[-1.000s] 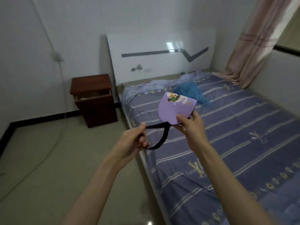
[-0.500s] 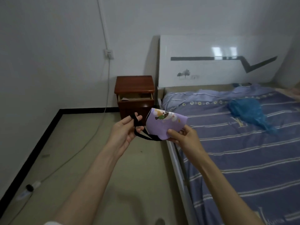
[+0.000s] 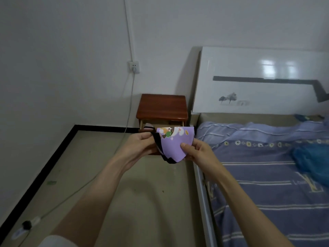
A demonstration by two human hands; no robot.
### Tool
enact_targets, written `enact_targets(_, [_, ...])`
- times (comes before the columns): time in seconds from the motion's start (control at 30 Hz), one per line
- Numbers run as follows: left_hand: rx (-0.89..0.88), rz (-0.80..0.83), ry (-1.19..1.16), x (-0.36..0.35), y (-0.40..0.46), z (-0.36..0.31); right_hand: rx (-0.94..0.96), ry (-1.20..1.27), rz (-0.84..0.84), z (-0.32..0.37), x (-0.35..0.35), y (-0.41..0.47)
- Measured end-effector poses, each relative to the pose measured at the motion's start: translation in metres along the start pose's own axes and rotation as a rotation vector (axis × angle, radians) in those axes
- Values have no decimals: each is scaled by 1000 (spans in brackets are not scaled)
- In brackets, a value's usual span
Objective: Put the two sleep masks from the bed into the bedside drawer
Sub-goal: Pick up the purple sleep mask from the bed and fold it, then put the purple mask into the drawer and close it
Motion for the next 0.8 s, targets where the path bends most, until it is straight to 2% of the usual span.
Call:
enact_targets(0.13, [140,19,-22,28,63,5,40,60,-52,7,14,71])
enact_targets(0.23, [15,13,-105,52,115,-3,19,24,-51,5,23,129])
enact_targets(0.33, [-107,-29,-92,81,174,-17,-14,-59,-33,-4,31,188])
enact_targets(0.47, [-74,-86,-69,122,258,-26,-66,-122,-67,-13,44,272])
enact_targets(0.57, [-28,-126,31,151,315,-34,-108,-143,-54,-19,51,331])
enact_targets(0.7, [39,-13,254,165,379,-39,-157,-160,-86,-32,67,387])
enact_targets(0.8, [69,47,291,167,416,-29,-231,-107,-86,-51,81,412])
Point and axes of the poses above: each hand's wrist, its own y-axis towards the middle knuckle, its own x-axis out of the back of the hand, z = x × y, the point moved 3 cm from there along y, towards the middle knuckle, and after that the axes turned 4 degrees about z, right-handed, at the moved point
